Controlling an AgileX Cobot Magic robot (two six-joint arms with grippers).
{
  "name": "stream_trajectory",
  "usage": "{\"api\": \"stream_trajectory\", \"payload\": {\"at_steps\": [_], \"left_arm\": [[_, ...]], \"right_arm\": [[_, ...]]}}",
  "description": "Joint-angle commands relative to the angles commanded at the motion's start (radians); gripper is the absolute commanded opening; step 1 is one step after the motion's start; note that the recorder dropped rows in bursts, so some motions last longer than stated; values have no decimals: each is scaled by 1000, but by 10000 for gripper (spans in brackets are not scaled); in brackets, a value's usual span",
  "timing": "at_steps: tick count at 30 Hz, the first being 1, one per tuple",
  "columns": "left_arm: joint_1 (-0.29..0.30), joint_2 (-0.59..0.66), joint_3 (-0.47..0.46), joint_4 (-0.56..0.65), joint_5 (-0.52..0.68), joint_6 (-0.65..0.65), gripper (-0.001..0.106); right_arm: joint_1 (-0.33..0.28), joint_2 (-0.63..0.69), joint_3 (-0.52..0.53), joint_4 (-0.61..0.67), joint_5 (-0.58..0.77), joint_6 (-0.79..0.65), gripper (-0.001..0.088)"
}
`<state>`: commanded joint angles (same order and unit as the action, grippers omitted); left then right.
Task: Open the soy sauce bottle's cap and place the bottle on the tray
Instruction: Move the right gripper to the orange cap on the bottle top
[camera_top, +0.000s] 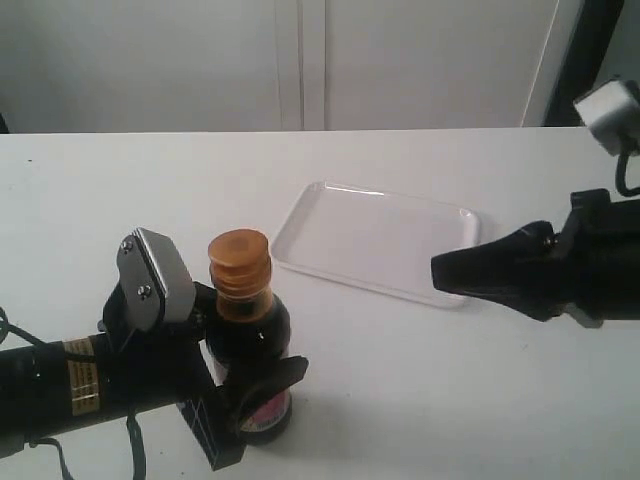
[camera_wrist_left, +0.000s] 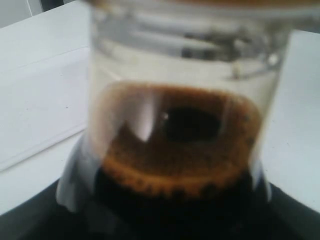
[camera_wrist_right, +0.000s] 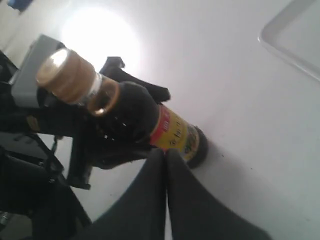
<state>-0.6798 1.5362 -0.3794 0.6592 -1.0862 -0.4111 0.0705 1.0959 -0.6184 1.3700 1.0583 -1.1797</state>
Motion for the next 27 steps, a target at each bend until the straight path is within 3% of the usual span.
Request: {"api": "stream_trajectory", "payload": {"at_steps": [6, 13, 20, 27], "left_arm": [[0, 0, 0, 0, -13, 2, 0], [0, 0, 0, 0, -13, 7, 0], [0, 0, 0, 0, -13, 12, 0], [0, 0, 0, 0, -13, 12, 0]], "right_arm": [[151, 115, -2, 91, 18, -49, 0], [320, 247, -79, 173, 13, -57, 0], [397, 314, -129, 192, -20, -57, 0], [435, 342, -161, 210, -41, -57, 0]]}}
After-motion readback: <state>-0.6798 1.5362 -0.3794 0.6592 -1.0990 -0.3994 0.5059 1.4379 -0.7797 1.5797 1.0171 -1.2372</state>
